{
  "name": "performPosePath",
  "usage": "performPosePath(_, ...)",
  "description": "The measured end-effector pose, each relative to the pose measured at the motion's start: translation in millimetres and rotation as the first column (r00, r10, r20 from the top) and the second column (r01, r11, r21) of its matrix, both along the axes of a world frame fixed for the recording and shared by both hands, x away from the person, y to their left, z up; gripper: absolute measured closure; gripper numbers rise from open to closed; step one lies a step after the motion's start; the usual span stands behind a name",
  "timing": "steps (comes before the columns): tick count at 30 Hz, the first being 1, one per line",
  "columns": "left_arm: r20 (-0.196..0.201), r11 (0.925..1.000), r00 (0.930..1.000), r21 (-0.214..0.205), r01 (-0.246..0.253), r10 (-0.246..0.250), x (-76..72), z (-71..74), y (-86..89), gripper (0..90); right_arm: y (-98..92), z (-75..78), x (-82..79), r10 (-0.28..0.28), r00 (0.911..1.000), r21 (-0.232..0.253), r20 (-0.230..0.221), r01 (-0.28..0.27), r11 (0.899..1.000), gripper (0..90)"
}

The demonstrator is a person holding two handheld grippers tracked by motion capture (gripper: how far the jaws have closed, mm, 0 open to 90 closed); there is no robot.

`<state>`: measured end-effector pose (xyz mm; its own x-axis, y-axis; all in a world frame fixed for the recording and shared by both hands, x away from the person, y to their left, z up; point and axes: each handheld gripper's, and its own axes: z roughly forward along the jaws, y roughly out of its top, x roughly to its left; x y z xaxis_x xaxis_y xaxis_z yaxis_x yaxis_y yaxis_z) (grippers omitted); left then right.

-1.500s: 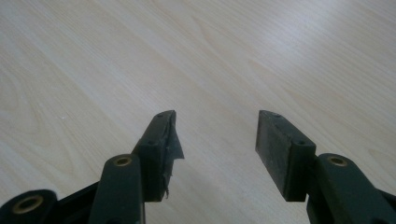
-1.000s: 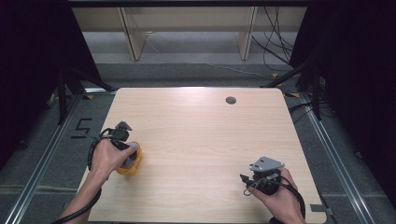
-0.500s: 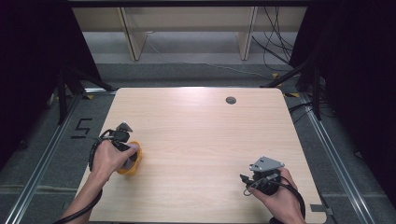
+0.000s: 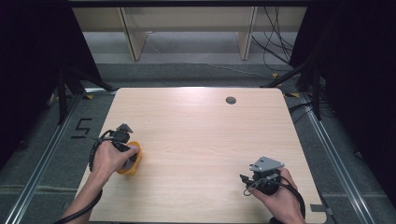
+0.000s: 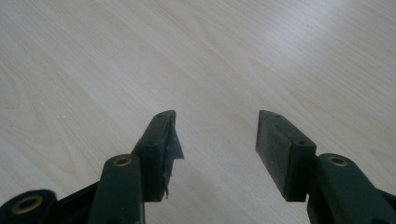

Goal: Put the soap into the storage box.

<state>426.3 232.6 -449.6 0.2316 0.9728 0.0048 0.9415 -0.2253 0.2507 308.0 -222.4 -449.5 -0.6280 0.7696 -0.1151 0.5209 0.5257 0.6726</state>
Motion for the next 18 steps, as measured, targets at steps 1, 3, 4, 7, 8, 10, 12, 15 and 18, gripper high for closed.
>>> performPosePath(1,0.003,1.0000,1.0000,0.000,0.005,-0.005,-0.1,0.0,0.1,48.2,0.1,0.0,-0.1,0.000,1.0000,0.001,0.000,0.000,1.000,48.2)
performPosePath(3,0.007,0.9999,0.9999,-0.006,0.010,-0.010,-0.9,0.7,0.0,47.3,0.0,0.0,-0.1,-0.001,1.0000,0.000,-0.001,0.001,1.000,48.2)
performPosePath(4,0.023,0.9998,0.9995,-0.002,0.022,-0.022,-1.6,2.1,0.7,46.4,-0.1,-0.1,0.0,-0.001,1.0000,-0.001,0.000,0.001,1.000,48.2)
performPosePath(7,0.064,0.9997,0.9978,-0.015,0.020,-0.019,-4.0,11.2,1.4,42.2,0.2,0.0,-0.1,-0.001,1.0000,0.000,-0.001,0.001,1.000,48.2)
performPosePath(8,0.071,0.9996,0.9972,-0.014,0.023,-0.022,-4.8,14.7,1.6,40.9,-0.6,0.3,0.7,0.007,1.0000,-0.008,0.007,-0.007,1.000,48.2)
performPosePath(10,0.109,0.9993,0.9935,-0.012,0.034,-0.033,-8.1,20.7,2.0,39.7,-0.3,0.2,0.4,0.004,1.0000,-0.005,0.005,-0.004,1.000,48.2)
performPosePath(12,0.148,0.9993,0.9890,-0.036,0.013,-0.007,-12.4,24.9,1.4,39.2,0.3,0.0,-0.4,-0.003,1.0000,0.002,-0.002,0.003,1.000,48.2)
performPosePath(15,0.179,0.9987,0.9839,-0.047,0.018,-0.009,-18.6,33.6,1.9,39.1,-0.6,0.2,0.8,0.007,1.0000,-0.008,0.007,-0.007,1.000,48.2)
performPosePath(18,0.235,0.9965,0.9697,-0.036,0.075,-0.065,-24.1,40.7,4.6,37.9,-0.6,0.2,0.9,0.007,1.0000,-0.008,0.007,-0.007,1.000,48.2)
